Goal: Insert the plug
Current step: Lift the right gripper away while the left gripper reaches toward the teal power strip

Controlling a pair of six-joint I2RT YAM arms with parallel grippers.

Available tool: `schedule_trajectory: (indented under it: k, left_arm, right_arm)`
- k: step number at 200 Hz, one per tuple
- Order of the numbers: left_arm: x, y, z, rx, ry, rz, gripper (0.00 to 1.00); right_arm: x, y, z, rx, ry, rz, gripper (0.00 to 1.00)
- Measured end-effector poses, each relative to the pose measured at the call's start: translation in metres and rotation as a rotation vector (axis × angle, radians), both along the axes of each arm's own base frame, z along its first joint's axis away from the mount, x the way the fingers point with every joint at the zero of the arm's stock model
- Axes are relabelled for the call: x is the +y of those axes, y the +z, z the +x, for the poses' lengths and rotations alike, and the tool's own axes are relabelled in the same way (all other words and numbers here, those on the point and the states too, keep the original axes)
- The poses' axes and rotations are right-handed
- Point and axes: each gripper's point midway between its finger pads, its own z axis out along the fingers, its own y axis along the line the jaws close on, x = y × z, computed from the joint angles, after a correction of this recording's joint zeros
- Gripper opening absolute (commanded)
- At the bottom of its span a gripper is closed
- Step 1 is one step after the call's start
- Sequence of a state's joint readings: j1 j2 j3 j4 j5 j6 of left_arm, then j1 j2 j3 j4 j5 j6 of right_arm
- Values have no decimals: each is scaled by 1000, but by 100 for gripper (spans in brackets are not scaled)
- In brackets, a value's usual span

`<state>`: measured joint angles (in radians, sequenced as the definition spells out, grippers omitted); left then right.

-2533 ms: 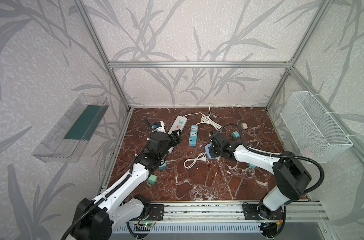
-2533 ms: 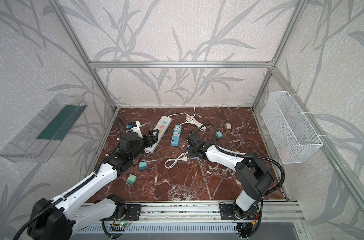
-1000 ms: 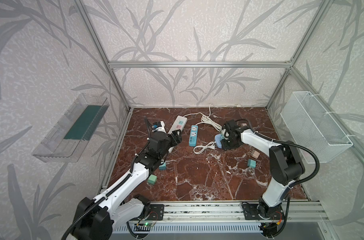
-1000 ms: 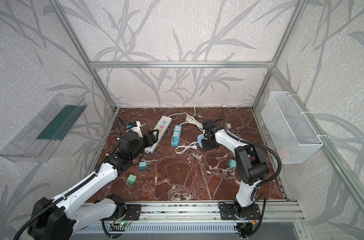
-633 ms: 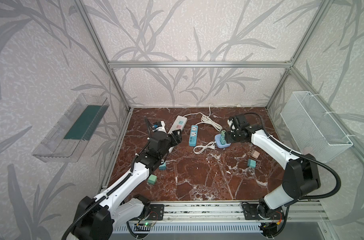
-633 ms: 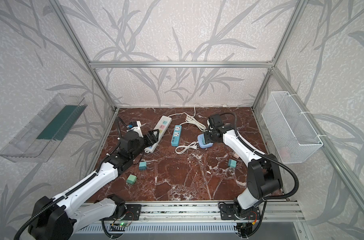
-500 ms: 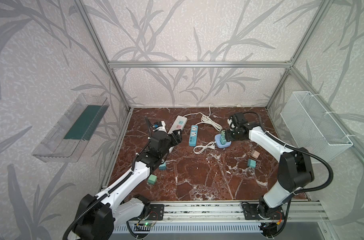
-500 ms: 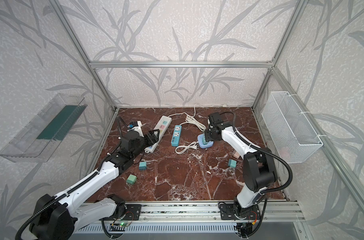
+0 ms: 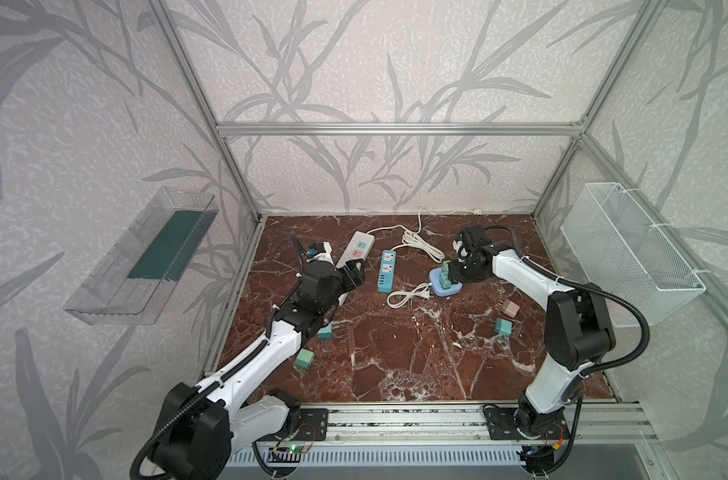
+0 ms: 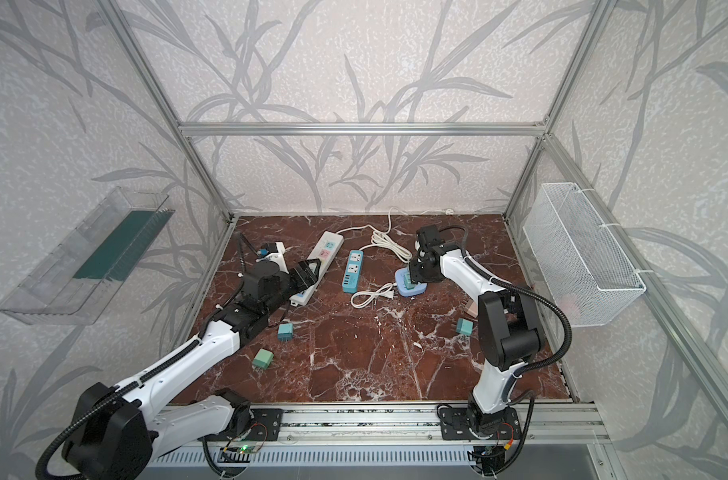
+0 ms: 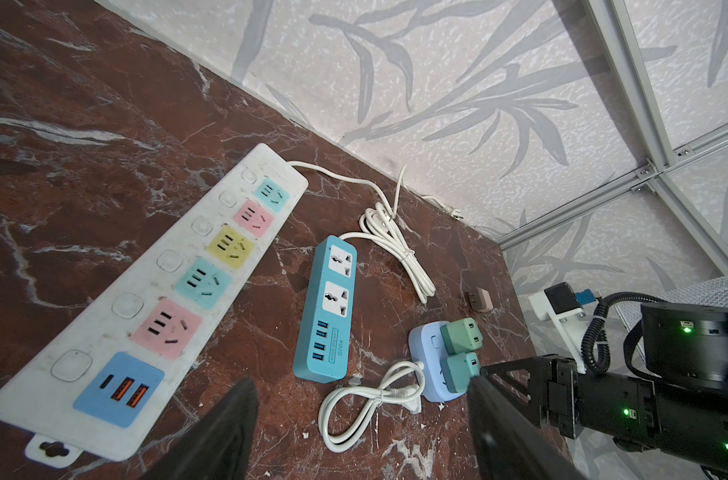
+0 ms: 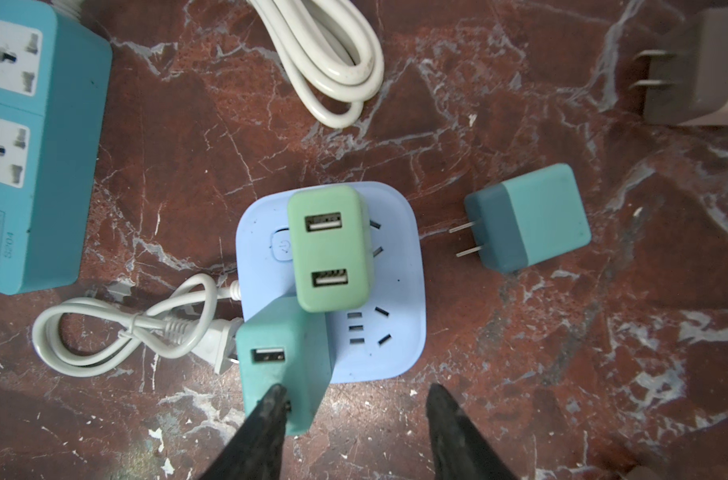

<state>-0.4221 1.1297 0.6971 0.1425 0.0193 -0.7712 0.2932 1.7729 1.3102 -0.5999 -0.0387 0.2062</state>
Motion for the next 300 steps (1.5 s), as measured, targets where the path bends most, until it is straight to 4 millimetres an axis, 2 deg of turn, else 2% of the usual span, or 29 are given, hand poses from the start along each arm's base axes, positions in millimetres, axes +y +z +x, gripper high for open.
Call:
schedule_trajectory:
  k: [24,38,44,53,59,73,87,112,129,158,193,211,230,247,257,280,300]
  left_arm:
    - [-3,-2,1,7,-10,-13,80]
    - [-5,-2,2,4,-26,-21,79]
    - [-7,-1,2,2,-33,-24,79]
    - [-9,-1,2,2,-43,-29,79]
    - [-10,-2,3,3,-48,-31,78]
    - [-12,-4,4,8,-57,-35,78]
    - [-12,-8,5,17,-61,-36,77]
    - [-11,-17,6,50,-63,-36,75]
    - [-12,-25,8,89,-71,-32,73]
    - [-13,-36,11,129,-83,-32,72]
    - [-12,-34,13,122,-83,-36,70]
    - [-10,-37,14,133,-73,-26,67]
    - [-9,-45,19,169,-63,6,63]
    - [-9,-50,29,206,-52,46,65]
    - [-9,-53,35,233,-46,69,70]
    - [-16,-59,49,307,-62,143,81]
    - [-34,-63,70,369,-105,248,85]
  right_arm:
    - [-1,11,-9,-26,-31,35,64]
    - [-3,20,-19,-61,-65,75,60]
    - [-4,23,-25,-82,-88,97,49]
    - [-6,22,-34,-105,-118,128,16]
    - [-7,19,-41,-117,-137,149,0]
    - [-10,1,-52,-97,-190,179,0]
    - [-10,-26,-59,-35,-234,197,0]
    - [-6,-61,-55,49,-267,213,0]
    - [-4,-76,-45,74,-287,225,0]
    - [0,-74,-10,22,-312,266,0]
    - [0,-73,21,-17,-341,288,0]
    - [3,-71,49,-40,-347,300,0]
    - [4,-65,77,-72,-347,317,0]
    - [2,-56,88,-96,-345,324,0]
    - [-2,-51,88,-106,-347,322,10]
    - [-10,-41,73,-102,-340,309,46]
    - [-16,-29,47,-103,-326,301,60]
